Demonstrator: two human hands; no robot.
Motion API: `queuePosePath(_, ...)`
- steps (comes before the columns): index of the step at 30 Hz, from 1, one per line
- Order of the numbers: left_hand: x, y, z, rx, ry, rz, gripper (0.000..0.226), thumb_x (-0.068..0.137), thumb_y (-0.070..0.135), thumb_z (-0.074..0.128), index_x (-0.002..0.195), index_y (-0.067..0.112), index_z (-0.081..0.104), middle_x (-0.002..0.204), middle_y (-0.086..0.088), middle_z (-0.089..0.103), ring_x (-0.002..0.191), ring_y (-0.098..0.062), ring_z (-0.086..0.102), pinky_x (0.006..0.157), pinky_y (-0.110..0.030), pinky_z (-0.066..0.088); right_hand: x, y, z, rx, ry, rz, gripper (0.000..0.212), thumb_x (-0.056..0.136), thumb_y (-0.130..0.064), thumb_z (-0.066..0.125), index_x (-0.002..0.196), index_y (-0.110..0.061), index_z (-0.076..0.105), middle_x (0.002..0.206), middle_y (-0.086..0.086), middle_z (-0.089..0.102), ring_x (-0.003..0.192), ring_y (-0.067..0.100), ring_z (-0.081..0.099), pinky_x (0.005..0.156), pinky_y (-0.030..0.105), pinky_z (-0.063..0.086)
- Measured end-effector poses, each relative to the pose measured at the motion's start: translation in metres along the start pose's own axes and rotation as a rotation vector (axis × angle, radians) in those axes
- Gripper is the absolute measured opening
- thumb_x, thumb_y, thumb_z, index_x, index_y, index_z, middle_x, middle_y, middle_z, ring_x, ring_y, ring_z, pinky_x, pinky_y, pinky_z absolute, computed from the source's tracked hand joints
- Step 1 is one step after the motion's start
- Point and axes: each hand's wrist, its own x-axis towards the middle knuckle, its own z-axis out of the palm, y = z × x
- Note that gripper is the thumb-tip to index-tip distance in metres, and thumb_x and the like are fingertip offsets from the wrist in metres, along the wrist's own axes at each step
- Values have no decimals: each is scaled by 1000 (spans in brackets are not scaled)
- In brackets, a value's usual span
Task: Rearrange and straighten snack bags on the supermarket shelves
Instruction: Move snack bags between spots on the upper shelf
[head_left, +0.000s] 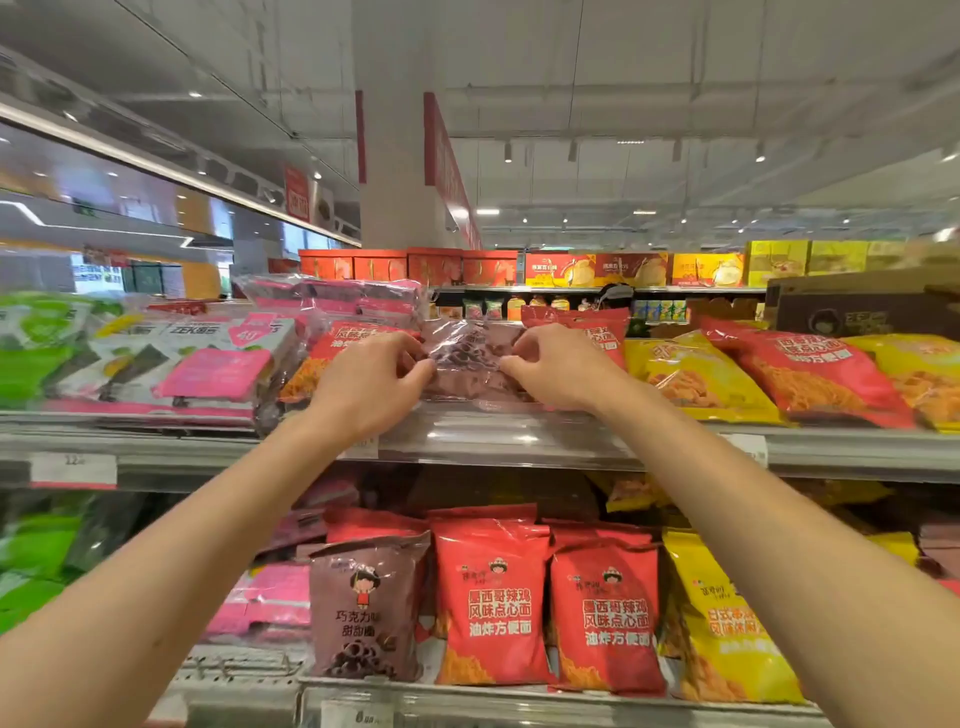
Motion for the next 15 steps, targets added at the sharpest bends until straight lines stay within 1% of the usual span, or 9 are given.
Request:
queuePosePath(4,-4,7,4,27,-13,-49,42,99,50,57,124,19,70,109,1,76,101,-20,68,90,-42,58,-3,-1,7,56,-13,52,33,98,-40,61,110,-11,71,107,6,74,98,24,69,91,46,57)
queuePosePath(6,-3,10,7,-36,-4,-79,40,98,48,59,122,18,71,110,1,76,101,-19,69,91,-42,57,-4,0,7,199,-10,63,30,97,-37,64,114,-13,69,107,4,73,98,21,68,91,44,57)
queuePosePath(8,0,9,8,-98,41,-90,37,98,44,62,121,17,72,110,2,76,99,-17,69,91,-39,57,-6,2,6,386,0,94,32,96,-36,67,122,-16,67,100,-5,71,90,10,68,78,30,59)
queuePosePath(10,-1,8,8,-162,79,-100,34,98,41,64,119,17,74,106,3,77,94,-13,69,86,-34,56,-7,2,7,530,15,117,39,96,-35,68,131,-18,62,93,-17,62,82,-3,61,61,14,49)
queuePosePath(11,-1,7,8,-200,93,-110,32,98,39,65,118,16,75,103,4,77,92,-12,69,83,-32,56,-8,2,7,578,33,119,41,96,-35,68,133,-18,60,93,-19,60,82,-4,60,59,11,46)
queuePosePath(12,-1,6,8,-238,109,-117,31,97,38,65,116,16,75,100,5,77,91,-11,70,83,-32,57,-7,2,8,632,53,121,43,96,-33,68,135,-17,59,98,-17,61,84,-3,62,61,9,48)
queuePosePath(13,-2,5,8,-279,116,-126,29,97,37,66,115,16,75,99,5,76,91,-11,70,83,-35,59,-6,1,9,691,64,135,46,96,-32,69,137,-15,57,106,-11,65,89,2,65,68,12,53)
queuePosePath(14,-3,4,8,-318,124,-130,27,97,35,66,114,16,75,99,6,76,91,-11,71,84,-39,60,-6,0,9,757,67,161,49,95,-30,70,139,-13,56,115,-4,66,96,8,67,76,18,57)
queuePosePath(15,-4,4,8,-355,129,-134,25,97,33,67,114,16,75,99,6,76,92,-10,71,83,-42,61,-6,-2,9,828,64,194,49,95,-29,71,138,-11,56,121,2,67,100,12,68,79,23,58)
